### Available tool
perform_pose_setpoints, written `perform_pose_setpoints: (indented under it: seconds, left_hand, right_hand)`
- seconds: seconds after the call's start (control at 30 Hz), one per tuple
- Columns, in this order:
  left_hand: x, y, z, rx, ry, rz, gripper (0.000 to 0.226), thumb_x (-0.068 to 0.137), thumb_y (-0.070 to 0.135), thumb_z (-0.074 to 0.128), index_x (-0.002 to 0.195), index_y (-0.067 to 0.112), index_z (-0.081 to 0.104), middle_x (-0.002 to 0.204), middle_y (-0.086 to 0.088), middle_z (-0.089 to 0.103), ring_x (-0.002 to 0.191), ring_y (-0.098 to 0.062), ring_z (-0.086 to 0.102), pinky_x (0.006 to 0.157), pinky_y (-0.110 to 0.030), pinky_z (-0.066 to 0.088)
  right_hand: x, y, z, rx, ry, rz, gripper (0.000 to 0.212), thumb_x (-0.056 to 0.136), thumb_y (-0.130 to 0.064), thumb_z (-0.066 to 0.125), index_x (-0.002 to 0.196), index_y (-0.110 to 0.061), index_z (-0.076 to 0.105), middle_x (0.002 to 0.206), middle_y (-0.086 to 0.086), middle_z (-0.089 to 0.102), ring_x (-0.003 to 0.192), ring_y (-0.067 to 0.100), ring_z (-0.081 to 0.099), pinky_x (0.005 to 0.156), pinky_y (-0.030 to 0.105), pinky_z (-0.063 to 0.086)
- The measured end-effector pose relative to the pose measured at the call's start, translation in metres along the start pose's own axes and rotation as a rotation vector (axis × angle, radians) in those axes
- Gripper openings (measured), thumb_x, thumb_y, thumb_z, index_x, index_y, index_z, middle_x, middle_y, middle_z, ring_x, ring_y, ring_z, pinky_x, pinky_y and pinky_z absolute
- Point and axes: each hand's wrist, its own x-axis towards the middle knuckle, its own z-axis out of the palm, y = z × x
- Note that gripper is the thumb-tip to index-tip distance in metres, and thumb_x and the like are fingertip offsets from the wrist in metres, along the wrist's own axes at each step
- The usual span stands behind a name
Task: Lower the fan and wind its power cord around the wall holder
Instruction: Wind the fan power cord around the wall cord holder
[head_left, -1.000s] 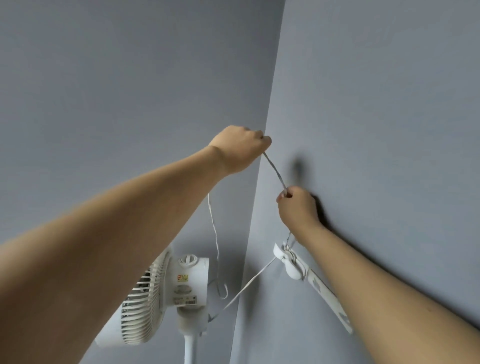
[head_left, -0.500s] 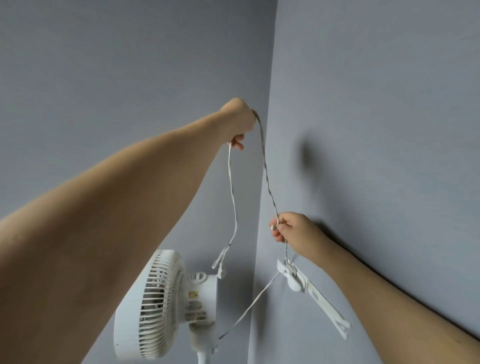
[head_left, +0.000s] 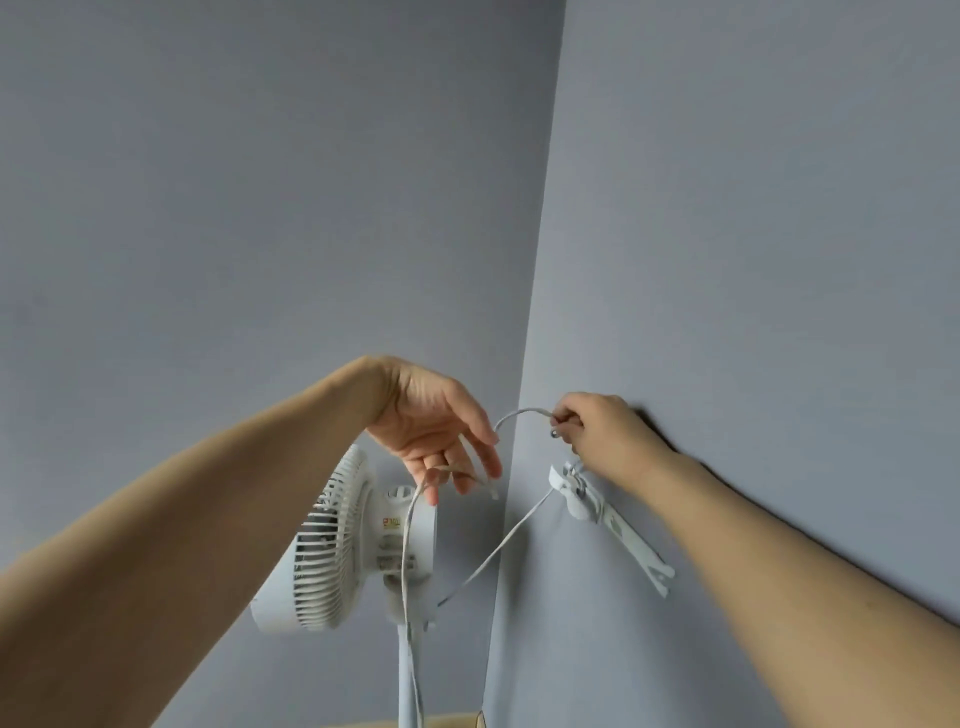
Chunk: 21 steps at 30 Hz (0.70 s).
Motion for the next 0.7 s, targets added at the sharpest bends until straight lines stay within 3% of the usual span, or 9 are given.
perform_pose_setpoints:
  seconds: [0.1,0.2,0.3,0.37,0.53,0.6,0.7]
  left_hand:
    - [0.037,-0.023,0.011,-0.187,0.178,0.03,0.037,0.097,0.036,0.047,0.122,0.009,0.044,0.096,-0.021,0.071,0.057,-0.03,0.067,0.07,-0.039,0.057]
    - [0.069,-0.035,0.019,-0.467,0.308,0.136,0.035,0.098,0.037,0.038,0.118,0.009,0.041,0.109,-0.028,0.067,0.065,-0.036,0.069,0.065,-0.04,0.057]
    - [0.088,-0.041,0.023,-0.677,0.515,0.247,0.037,0.09,0.038,0.043,0.114,0.01,0.037,0.104,-0.029,0.068,0.068,-0.044,0.07,0.059,-0.042,0.057]
    - [0.097,-0.044,0.026,-0.791,0.584,0.32,0.04,0.087,0.041,0.046,0.117,0.014,0.038,0.11,-0.028,0.066,0.069,-0.045,0.07,0.059,-0.044,0.056]
    - [0.107,-0.049,0.032,-0.617,0.692,0.369,0.054,0.088,0.071,0.038,0.123,0.031,0.051,0.116,-0.011,0.052,0.091,-0.035,0.064,0.055,-0.04,0.057]
    - [0.107,-0.049,0.032,-0.488,0.73,0.373,0.054,0.091,0.068,0.035,0.106,0.023,0.061,0.109,-0.005,0.051,0.091,-0.027,0.058,0.061,-0.037,0.055]
    - [0.107,-0.052,0.031,-0.337,0.757,0.39,0.044,0.095,0.058,0.04,0.078,0.021,0.058,0.092,0.0,0.056,0.084,-0.019,0.05,0.077,-0.037,0.043]
  right_hand:
    - [-0.001,0.0,0.0,-0.021,-0.007,-0.019,0.008,0.088,-0.01,0.06,0.087,-0.013,0.067,0.078,-0.003,0.062,0.08,0.021,0.063,0.073,0.029,0.05]
    - [-0.004,0.002,-0.001,-0.035,-0.017,-0.039,0.007,0.087,-0.009,0.063,0.086,-0.013,0.068,0.075,-0.003,0.06,0.081,0.023,0.065,0.075,0.033,0.053]
    - [-0.007,0.002,-0.001,-0.045,-0.031,-0.043,0.008,0.086,-0.009,0.062,0.087,-0.012,0.069,0.076,-0.002,0.062,0.082,0.024,0.066,0.077,0.037,0.055]
    - [-0.008,0.002,-0.002,-0.05,-0.04,-0.043,0.008,0.086,-0.008,0.062,0.088,-0.011,0.069,0.077,-0.001,0.062,0.083,0.024,0.067,0.079,0.039,0.056]
    - [-0.009,0.004,-0.001,-0.063,-0.063,-0.041,0.008,0.086,-0.01,0.063,0.09,-0.012,0.07,0.082,0.002,0.065,0.082,0.025,0.068,0.08,0.04,0.056]
    - [-0.009,0.004,-0.001,-0.058,-0.07,-0.033,0.008,0.086,-0.009,0.063,0.089,-0.012,0.07,0.081,0.002,0.065,0.082,0.025,0.068,0.08,0.041,0.056]
    - [-0.009,0.006,0.0,-0.083,-0.094,-0.024,0.008,0.086,-0.01,0.063,0.089,-0.014,0.07,0.082,0.0,0.065,0.082,0.024,0.068,0.079,0.038,0.056]
